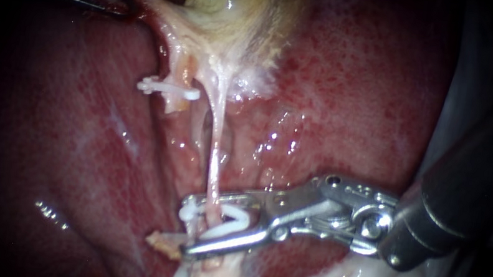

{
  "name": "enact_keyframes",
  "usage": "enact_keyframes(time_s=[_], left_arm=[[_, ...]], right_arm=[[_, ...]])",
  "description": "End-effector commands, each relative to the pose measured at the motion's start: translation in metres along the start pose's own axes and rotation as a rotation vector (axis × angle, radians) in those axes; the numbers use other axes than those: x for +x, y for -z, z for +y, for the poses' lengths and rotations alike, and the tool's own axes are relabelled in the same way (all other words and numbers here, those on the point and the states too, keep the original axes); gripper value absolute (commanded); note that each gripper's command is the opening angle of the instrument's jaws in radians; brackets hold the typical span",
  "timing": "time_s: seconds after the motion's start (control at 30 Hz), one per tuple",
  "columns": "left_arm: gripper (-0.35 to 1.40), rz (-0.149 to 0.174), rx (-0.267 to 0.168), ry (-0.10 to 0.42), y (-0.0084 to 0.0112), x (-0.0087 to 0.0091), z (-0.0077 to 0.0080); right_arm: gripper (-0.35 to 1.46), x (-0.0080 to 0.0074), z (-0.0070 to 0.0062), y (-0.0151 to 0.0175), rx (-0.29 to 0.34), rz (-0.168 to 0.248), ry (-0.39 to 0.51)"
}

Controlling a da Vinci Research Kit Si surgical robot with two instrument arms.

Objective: Clipping first clip right tube

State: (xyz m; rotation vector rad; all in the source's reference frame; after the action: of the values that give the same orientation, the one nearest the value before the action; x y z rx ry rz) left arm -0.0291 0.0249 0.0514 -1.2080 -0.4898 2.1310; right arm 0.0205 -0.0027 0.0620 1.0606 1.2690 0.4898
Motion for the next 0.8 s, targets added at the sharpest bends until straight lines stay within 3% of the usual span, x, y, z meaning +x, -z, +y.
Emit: enact_keyframes(time_s=[0.03, 0.57, 0.8], left_arm=[[-0.35, 0.0, 0.0, 0.0, 0.0, 0.0, 0.0], [-0.35, 0.0, 0.001, 0.0, 0.0, 0.0, -0.0001], [-0.35, 0.0, 0.001, 0.0, 0.0, 0.0, -0.0001]], right_arm=[[0.42, -0.0001, 0.0, 0.0001, -0.004, 0.001, -0.005], [0.21, -0.0002, 0.0003, 0.0004, -0.014, 0.008, -0.023], [0.0, -0.0002, 0.0004, 0.0005, -0.005, 0.003, -0.023]])
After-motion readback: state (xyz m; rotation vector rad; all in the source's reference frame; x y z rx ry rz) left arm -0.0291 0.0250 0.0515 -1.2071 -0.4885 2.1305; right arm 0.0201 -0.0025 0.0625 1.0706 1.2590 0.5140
